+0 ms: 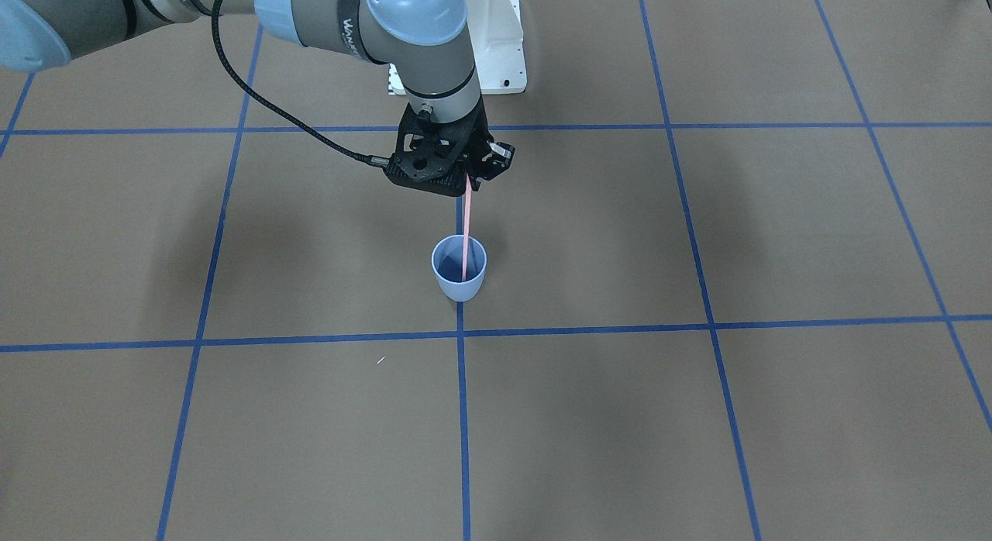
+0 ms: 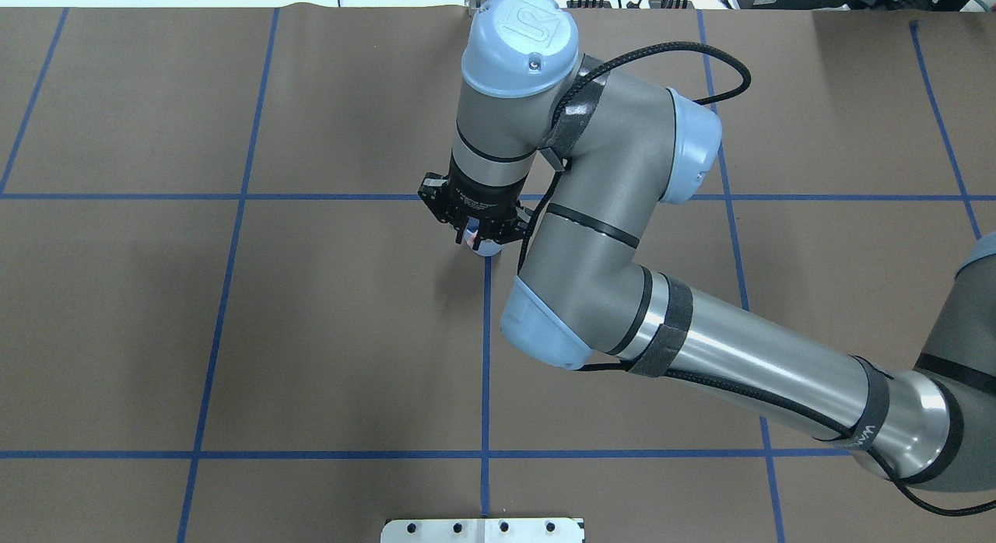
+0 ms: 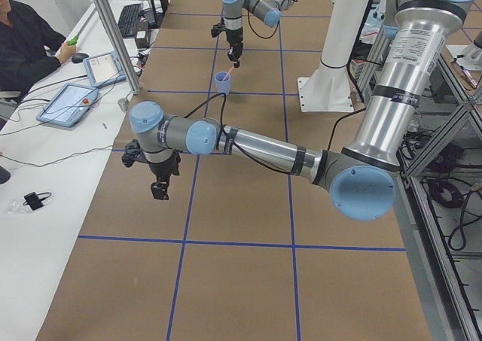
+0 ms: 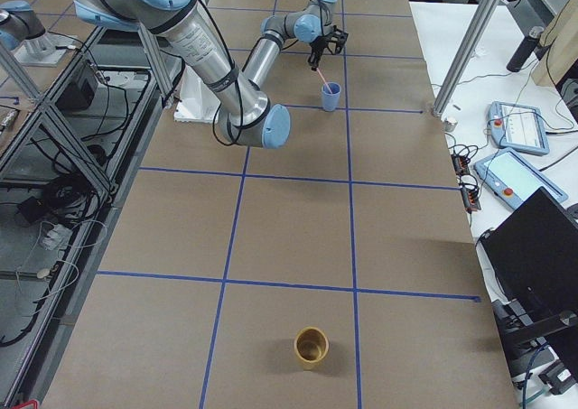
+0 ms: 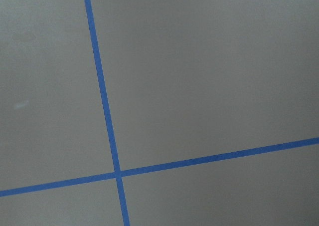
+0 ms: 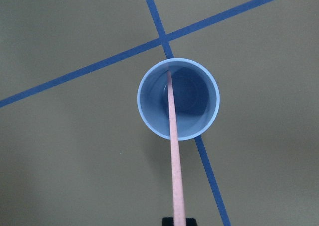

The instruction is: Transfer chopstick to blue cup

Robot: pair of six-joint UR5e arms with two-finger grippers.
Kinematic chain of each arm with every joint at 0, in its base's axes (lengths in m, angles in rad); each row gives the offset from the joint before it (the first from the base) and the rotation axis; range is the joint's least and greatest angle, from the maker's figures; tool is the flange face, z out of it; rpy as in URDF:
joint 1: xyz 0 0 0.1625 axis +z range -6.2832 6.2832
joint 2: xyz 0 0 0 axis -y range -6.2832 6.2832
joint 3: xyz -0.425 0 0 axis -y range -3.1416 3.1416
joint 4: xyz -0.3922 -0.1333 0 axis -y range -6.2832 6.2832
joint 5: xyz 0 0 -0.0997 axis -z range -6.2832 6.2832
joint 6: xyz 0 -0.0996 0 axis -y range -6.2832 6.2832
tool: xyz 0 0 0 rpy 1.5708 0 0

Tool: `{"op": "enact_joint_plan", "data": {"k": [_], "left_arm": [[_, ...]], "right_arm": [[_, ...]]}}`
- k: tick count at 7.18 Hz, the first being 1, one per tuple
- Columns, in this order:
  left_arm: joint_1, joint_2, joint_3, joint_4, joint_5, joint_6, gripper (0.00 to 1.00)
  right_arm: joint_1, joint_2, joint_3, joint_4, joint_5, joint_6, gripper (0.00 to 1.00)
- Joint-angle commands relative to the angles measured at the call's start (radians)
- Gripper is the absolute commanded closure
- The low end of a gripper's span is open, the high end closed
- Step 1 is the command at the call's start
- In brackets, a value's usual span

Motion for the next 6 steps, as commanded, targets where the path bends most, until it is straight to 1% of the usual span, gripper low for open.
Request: {"op": "enact_joint_plan", "data": {"k": [1,2,4,5,6], "left_arm": [[-0.001,0.000,0.000,0.000,0.000,0.001,0.02],[-0.001,0.000,0.000,0.000,0.000,0.001,0.02],[-0.003,0.000,-0.005,0.000,0.000,0.001,0.02],[-0.003,0.002,-0.003,0.000,0.000,0.003,0.02],[-0.003,0.005,-0.005,0.000,0.000,0.003,0.02]], "right_arm": [[0.035,-0.015,0.023,0.031,0.006,-0.012,0.00],[0.069,-0.039,0.073,0.025,0.004,-0.059,0.00],[0.185,-0.198,0.223,0.022,0.012,-0.249,0.00],[0.266,-0.276,0.257,0.020,0.060,-0.359,0.00],[0.351,-0.355,0.259,0.020,0.144,-0.456,0.00]]}}
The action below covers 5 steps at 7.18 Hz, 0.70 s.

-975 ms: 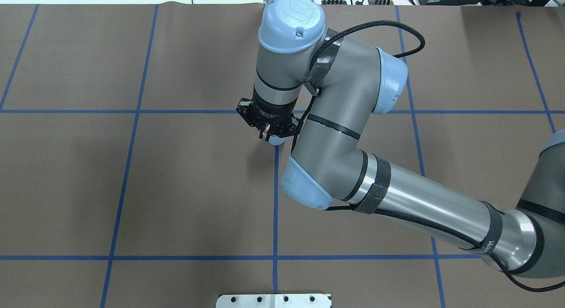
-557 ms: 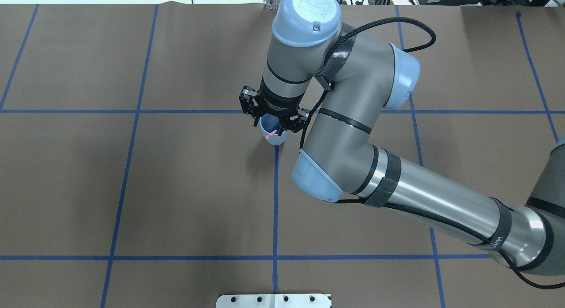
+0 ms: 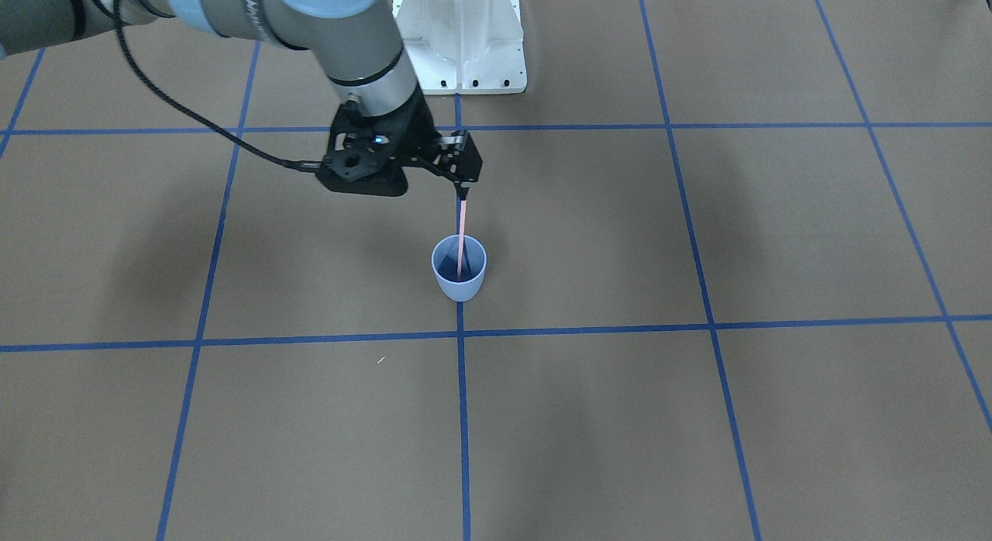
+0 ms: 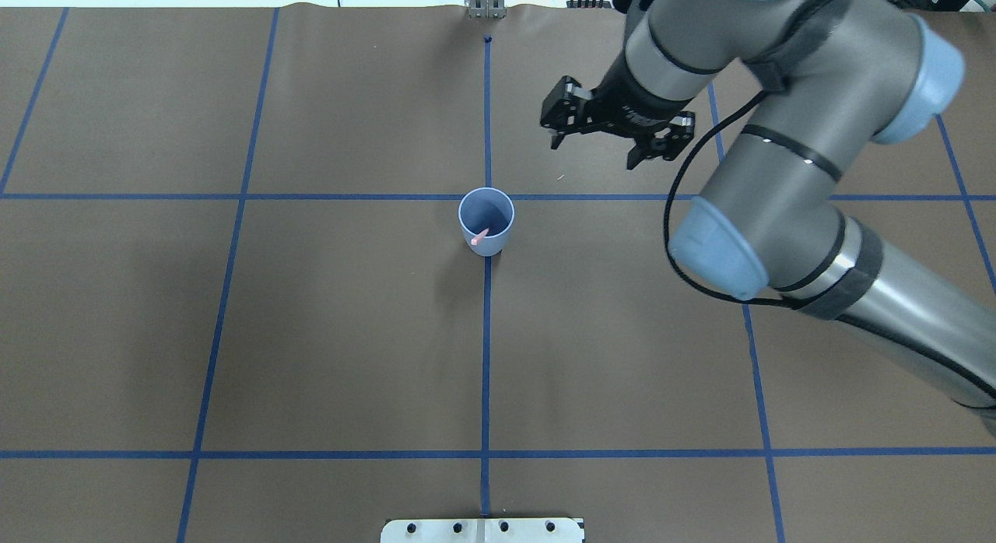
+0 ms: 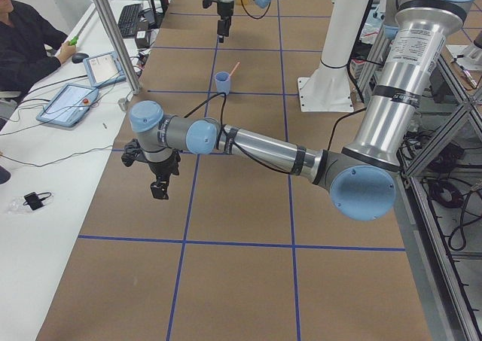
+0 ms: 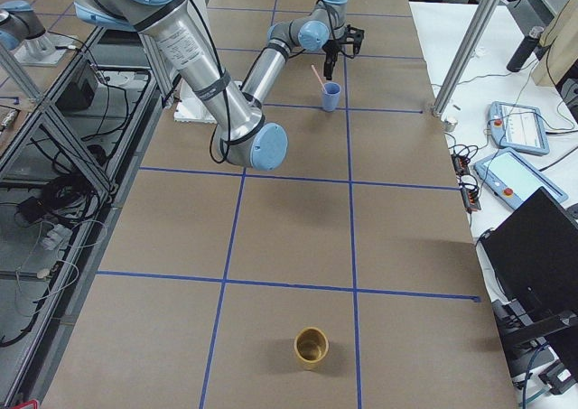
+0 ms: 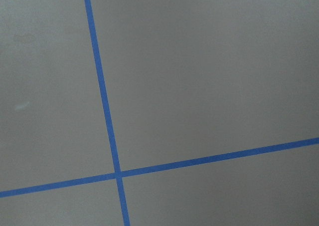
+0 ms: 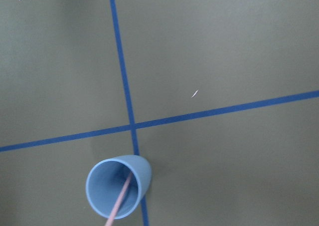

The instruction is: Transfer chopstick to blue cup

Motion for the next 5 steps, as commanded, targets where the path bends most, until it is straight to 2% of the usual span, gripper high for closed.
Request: {"op": "enact_joint_plan", "data": {"k": [1,2,3,4,5], "left_arm": [[0.000,0.025,-0.001,-0.049,0.000,0.001,0.02],[0.001,0.083,-0.003,-0.178,0.000,-0.004,0.02],[0.001,0.104,0.000,-0.234,0.000,-0.006,0.02],[0.003,0.113,0.011,-0.239,0.006,-0.004,0.02],[0.002,0.115,0.023,-0.241,0.005,-0.006,0.02]], "right_arm": [[0.167,-0.170,0.013,-0.004,0.138,-0.186,0.00],[0.227,-0.259,0.022,-0.015,0.143,-0.284,0.00],[0.309,-0.373,0.015,-0.015,0.141,-0.475,0.00],[0.407,-0.496,-0.019,-0.006,0.138,-0.770,0.00],[0.522,-0.544,-0.107,-0.002,0.140,-1.011,0.00]]}}
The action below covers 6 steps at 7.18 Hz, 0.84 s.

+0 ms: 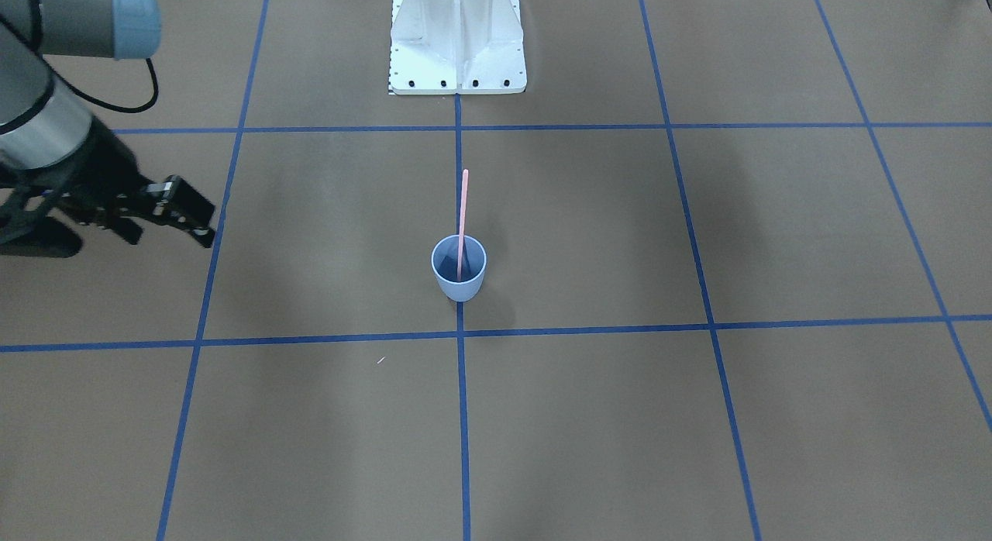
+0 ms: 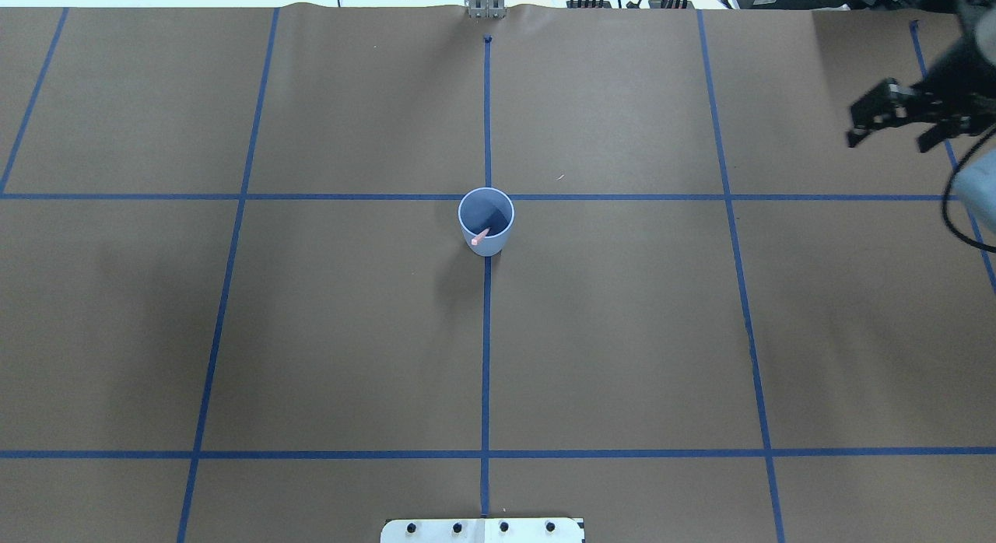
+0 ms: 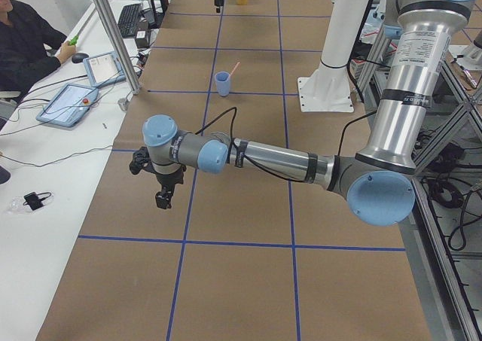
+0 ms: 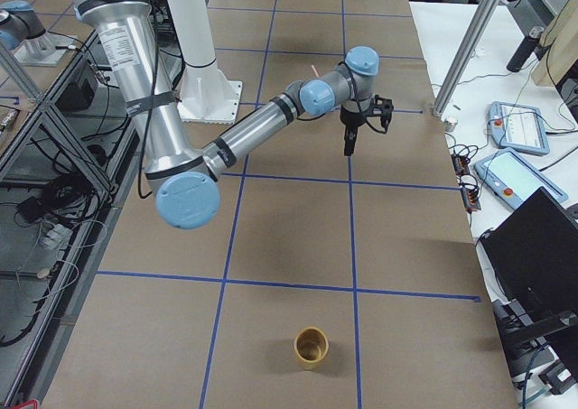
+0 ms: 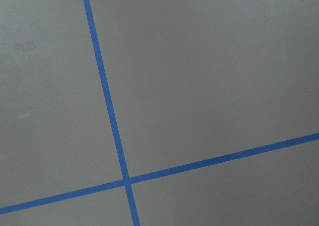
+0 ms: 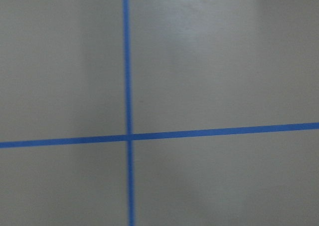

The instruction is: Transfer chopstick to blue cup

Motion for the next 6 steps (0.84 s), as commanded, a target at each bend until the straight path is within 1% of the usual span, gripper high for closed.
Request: {"op": "enact_joint_plan", "data": {"k": [1,2,3,4,6], "left_arm": [[-0.005,0.010,0.014,-0.012,-0.004,-0.006,0.02],[-0.011,0.036,0.011,-0.016,-0.005,0.000,0.02],[-0.011,0.041,0.007,-0.015,-0.005,0.001,0.02],[-0.014,0.047,0.006,-0.016,-0.005,0.001,0.02],[-0.030,0.052,0.009,-0.004,-0.004,0.001,0.02]], "right_arm": [[0.229,-0.129,-0.163,0.005,0.016,-0.453,0.00],[0.315,-0.134,-0.202,0.002,0.048,-0.485,0.00],[0.316,-0.150,-0.231,0.014,0.085,-0.484,0.00],[0.337,-0.165,-0.207,0.025,0.101,-0.496,0.00],[0.340,-0.215,-0.212,0.097,0.101,-0.491,0.00]]}}
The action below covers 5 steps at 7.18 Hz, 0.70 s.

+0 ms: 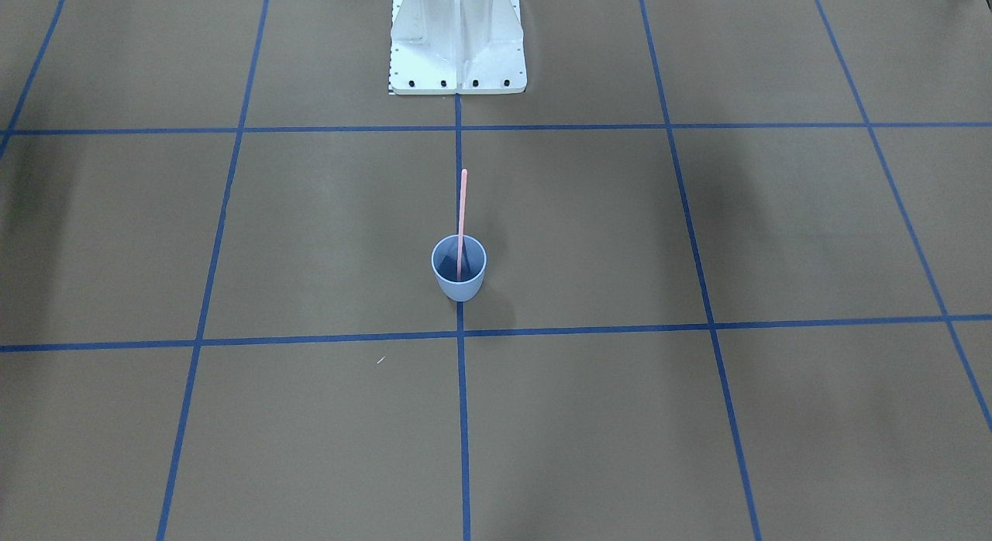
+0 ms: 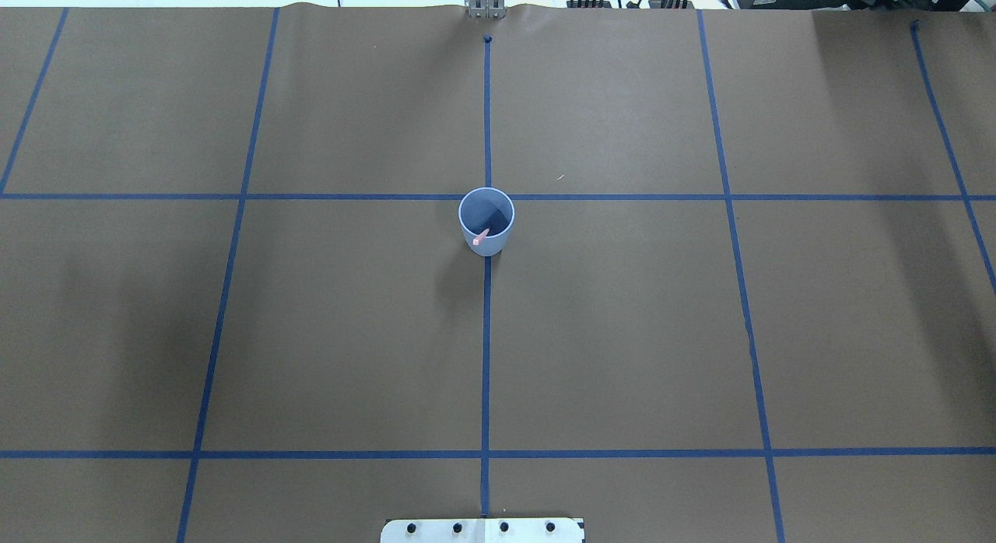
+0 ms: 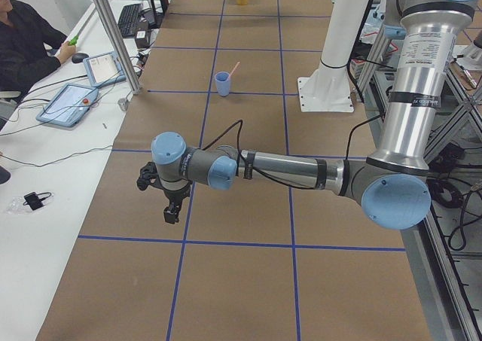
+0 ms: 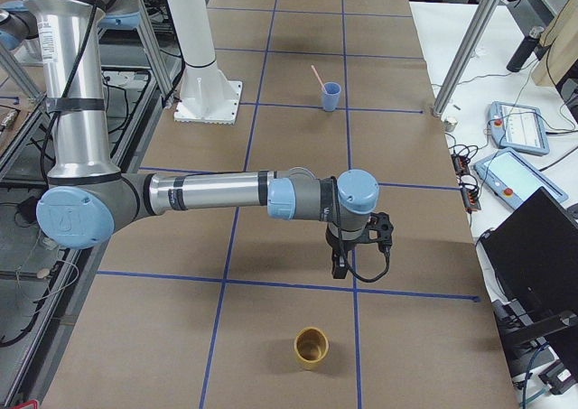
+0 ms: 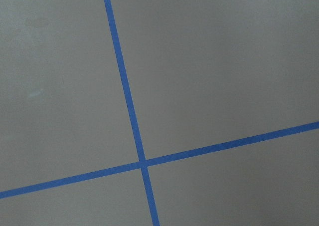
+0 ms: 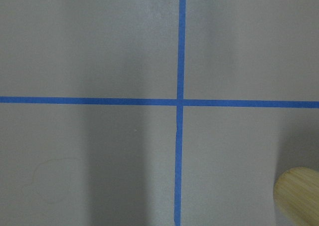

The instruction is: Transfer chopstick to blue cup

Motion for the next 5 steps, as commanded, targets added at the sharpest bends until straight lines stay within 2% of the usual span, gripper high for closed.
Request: {"op": "enact_joint_plan", "data": {"k": [1,4,5], "left_arm": [[-0.022,0.003,0.005,0.014,0.001,-0.001,0.02],[-0.074,0.005,0.010,0.071,-0.002,0.001,0.02],[-0.085,0.050,0.005,0.057,-0.020,0.001,0.02]], "right_arm": [[0.005,-0.035,-0.006,0.036,0.000,0.004,0.00],[0.003,-0.026,-0.041,0.037,-0.003,0.004,0.00],[0.003,-0.026,-0.043,0.037,-0.005,0.004,0.00]]}}
